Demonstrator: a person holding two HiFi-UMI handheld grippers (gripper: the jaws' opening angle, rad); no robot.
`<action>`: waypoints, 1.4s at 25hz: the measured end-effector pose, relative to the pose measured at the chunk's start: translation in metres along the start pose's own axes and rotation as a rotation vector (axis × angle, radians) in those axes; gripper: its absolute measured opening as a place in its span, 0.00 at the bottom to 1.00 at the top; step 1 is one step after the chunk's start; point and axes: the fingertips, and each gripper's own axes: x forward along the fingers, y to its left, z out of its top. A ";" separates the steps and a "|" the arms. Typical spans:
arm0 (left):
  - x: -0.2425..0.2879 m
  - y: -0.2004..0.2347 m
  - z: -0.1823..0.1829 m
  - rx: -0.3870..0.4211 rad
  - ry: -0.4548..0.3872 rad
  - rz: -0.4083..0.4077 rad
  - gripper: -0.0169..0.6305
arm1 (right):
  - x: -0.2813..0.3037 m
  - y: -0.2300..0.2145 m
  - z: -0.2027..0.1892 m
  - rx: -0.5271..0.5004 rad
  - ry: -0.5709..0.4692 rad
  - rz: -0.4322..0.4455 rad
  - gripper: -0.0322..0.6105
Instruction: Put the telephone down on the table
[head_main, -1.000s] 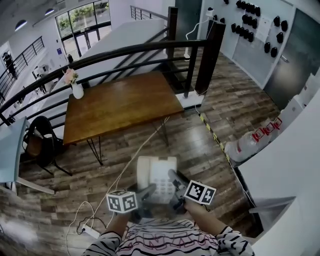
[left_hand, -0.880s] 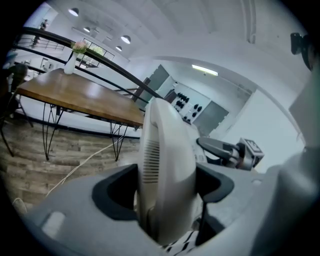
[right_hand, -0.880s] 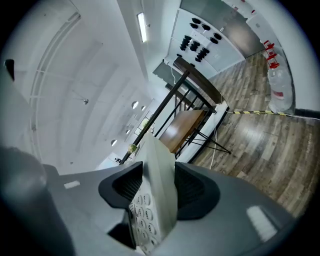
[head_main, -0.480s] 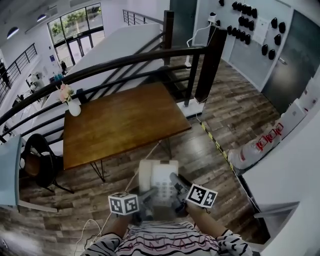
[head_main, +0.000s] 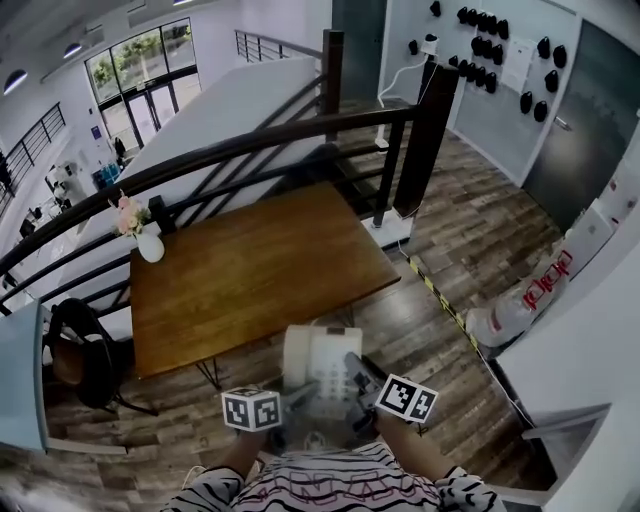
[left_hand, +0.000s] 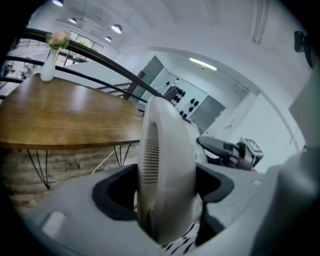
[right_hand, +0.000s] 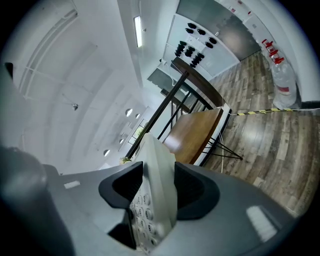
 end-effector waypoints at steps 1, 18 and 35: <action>0.004 0.005 0.007 0.000 0.003 -0.001 0.55 | 0.008 0.000 0.005 0.003 -0.001 -0.003 0.35; 0.128 0.037 0.119 -0.057 -0.027 0.017 0.55 | 0.117 -0.044 0.136 -0.014 0.060 0.020 0.35; 0.281 0.048 0.205 -0.160 -0.120 0.130 0.55 | 0.214 -0.119 0.279 -0.074 0.225 0.099 0.34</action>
